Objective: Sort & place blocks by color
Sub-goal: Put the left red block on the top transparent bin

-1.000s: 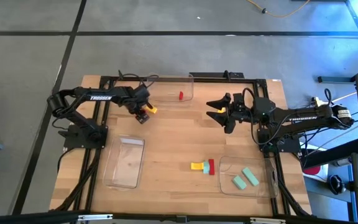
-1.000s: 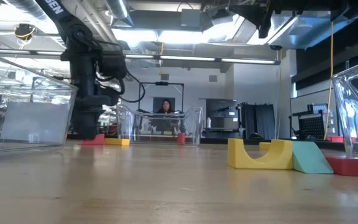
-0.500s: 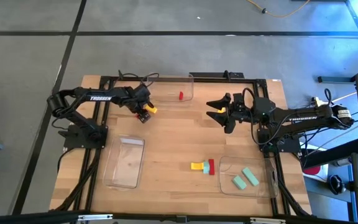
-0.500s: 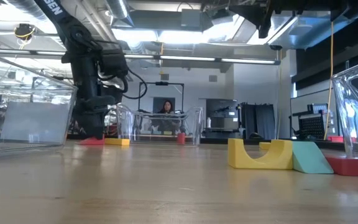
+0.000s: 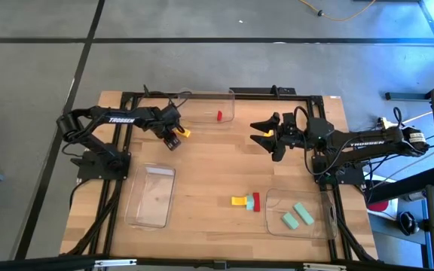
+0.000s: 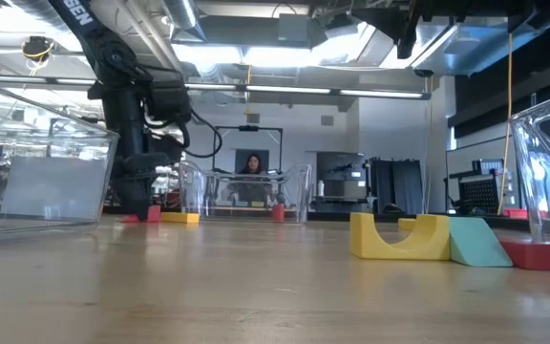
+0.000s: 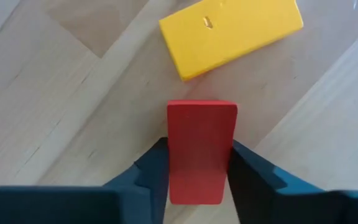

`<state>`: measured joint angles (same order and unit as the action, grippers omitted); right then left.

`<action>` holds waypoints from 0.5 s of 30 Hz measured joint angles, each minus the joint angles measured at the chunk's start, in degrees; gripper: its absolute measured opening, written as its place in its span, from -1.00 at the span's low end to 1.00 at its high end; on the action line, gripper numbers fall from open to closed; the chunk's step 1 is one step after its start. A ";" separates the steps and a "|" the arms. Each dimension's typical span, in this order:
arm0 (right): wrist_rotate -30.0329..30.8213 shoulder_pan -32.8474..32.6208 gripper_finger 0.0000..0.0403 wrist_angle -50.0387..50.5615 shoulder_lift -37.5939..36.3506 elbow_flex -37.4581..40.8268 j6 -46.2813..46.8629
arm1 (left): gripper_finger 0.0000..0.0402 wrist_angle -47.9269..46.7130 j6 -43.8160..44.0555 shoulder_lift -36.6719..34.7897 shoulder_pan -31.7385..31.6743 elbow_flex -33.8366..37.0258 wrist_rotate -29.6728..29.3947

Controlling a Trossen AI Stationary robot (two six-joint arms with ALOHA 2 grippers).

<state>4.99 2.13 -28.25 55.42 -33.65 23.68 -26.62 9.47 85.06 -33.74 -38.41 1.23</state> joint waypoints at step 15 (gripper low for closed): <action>-0.03 -0.02 0.39 0.17 -0.02 0.00 0.00 | -0.43 -8.19 4.80 -24.92 1.01 0.17 3.15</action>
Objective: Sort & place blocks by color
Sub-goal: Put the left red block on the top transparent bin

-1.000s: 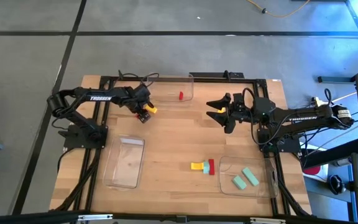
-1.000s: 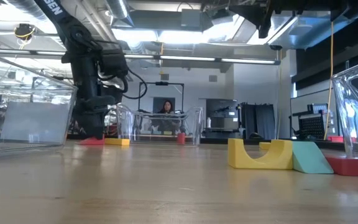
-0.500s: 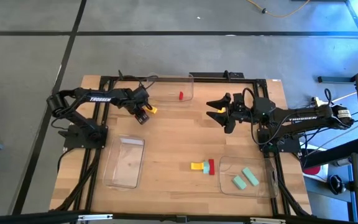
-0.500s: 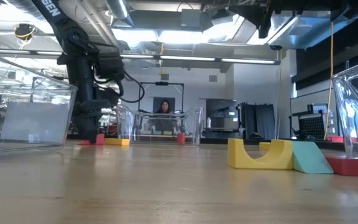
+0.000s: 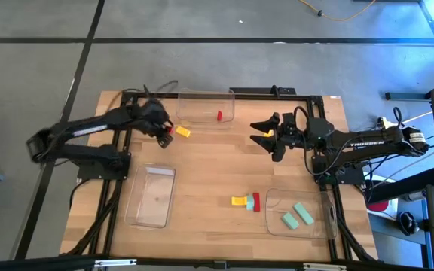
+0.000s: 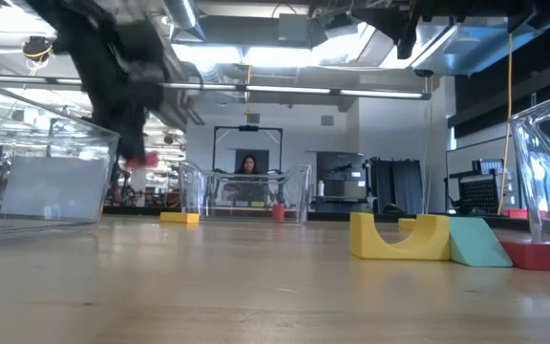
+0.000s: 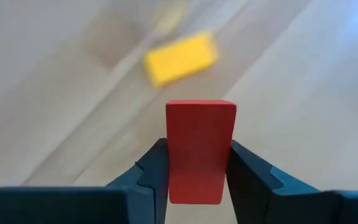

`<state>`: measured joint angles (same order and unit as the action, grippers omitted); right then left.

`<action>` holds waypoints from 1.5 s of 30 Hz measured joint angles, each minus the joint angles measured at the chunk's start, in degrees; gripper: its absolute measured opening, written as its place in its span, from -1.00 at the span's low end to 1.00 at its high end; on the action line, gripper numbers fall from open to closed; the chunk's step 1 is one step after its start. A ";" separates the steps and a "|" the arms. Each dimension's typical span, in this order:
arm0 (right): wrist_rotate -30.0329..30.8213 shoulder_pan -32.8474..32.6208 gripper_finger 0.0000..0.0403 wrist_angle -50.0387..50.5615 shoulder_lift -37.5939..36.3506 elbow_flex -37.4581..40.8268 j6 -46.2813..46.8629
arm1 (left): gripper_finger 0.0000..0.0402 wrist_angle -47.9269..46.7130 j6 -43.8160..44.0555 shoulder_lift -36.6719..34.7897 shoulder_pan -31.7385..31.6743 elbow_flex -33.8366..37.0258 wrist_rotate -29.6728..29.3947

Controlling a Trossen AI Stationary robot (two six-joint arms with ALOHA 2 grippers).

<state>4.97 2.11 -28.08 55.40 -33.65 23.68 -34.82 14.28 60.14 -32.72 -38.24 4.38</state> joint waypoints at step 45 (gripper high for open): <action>-0.04 -0.04 0.39 -1.22 0.00 0.00 -0.28 | -0.43 66.78 11.94 -4.49 20.37 7.06 -13.81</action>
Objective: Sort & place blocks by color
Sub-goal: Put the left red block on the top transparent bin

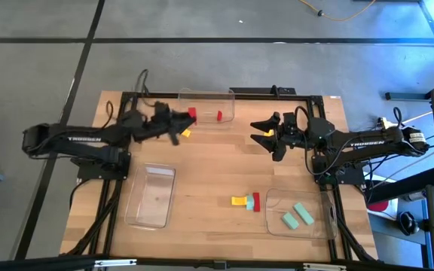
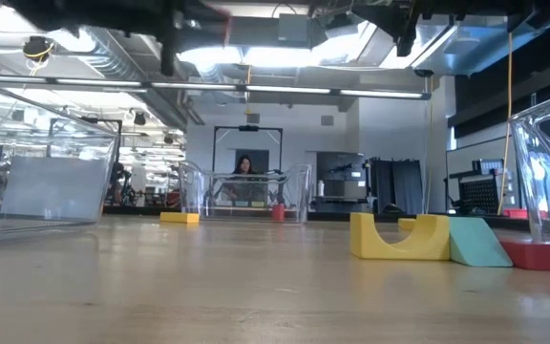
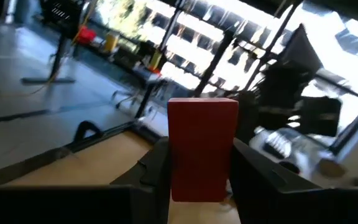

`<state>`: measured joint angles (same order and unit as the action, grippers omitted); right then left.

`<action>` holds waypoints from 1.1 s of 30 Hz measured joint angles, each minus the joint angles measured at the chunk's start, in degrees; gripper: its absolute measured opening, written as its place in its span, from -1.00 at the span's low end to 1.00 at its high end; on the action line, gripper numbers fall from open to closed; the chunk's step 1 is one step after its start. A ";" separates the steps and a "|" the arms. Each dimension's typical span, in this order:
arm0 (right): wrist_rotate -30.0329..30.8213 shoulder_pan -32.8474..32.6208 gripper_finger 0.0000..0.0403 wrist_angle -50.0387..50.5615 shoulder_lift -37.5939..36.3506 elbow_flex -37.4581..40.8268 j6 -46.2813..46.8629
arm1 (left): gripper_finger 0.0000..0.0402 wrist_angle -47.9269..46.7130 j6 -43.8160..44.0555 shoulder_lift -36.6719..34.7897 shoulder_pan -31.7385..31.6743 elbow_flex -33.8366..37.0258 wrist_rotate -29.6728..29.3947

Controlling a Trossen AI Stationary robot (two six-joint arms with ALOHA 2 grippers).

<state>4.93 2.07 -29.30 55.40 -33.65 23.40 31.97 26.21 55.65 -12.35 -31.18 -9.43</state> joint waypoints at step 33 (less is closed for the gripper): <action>0.04 0.00 0.39 0.44 0.02 0.00 0.42 | -0.43 -55.32 16.35 52.84 -16.78 -43.95 -2.55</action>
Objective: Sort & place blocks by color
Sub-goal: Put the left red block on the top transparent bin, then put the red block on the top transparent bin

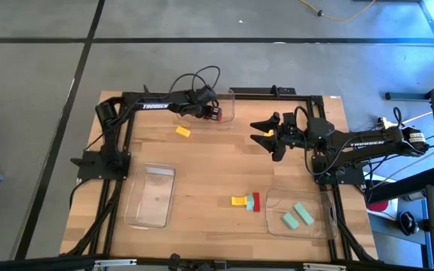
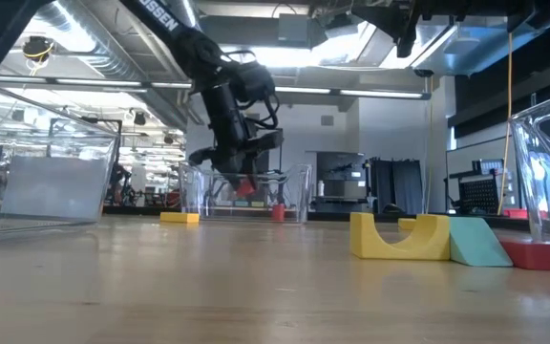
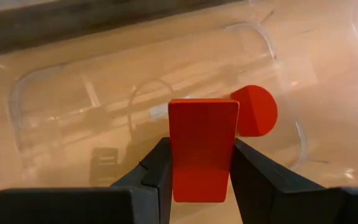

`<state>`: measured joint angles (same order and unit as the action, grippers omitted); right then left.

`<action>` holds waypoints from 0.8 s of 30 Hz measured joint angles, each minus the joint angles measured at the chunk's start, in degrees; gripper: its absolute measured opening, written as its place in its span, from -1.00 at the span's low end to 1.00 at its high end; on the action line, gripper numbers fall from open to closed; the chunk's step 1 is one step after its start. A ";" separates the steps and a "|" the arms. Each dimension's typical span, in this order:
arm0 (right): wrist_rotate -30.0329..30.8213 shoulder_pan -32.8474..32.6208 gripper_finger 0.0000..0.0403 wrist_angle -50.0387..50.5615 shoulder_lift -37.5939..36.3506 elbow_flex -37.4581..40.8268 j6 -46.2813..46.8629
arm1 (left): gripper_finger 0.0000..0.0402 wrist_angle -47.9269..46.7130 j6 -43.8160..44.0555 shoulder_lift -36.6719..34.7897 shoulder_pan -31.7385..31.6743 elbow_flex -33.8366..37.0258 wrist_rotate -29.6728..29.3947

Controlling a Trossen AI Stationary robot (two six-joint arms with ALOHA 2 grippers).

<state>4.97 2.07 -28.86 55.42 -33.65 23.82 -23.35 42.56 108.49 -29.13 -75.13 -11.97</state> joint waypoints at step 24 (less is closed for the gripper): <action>0.00 0.00 0.39 0.02 0.02 0.00 -0.08 | 0.40 1.50 -9.43 -10.09 -3.93 0.07 6.76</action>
<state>4.97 2.07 -28.84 55.44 -33.65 23.74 -21.85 33.13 98.39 -33.06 -75.07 -5.21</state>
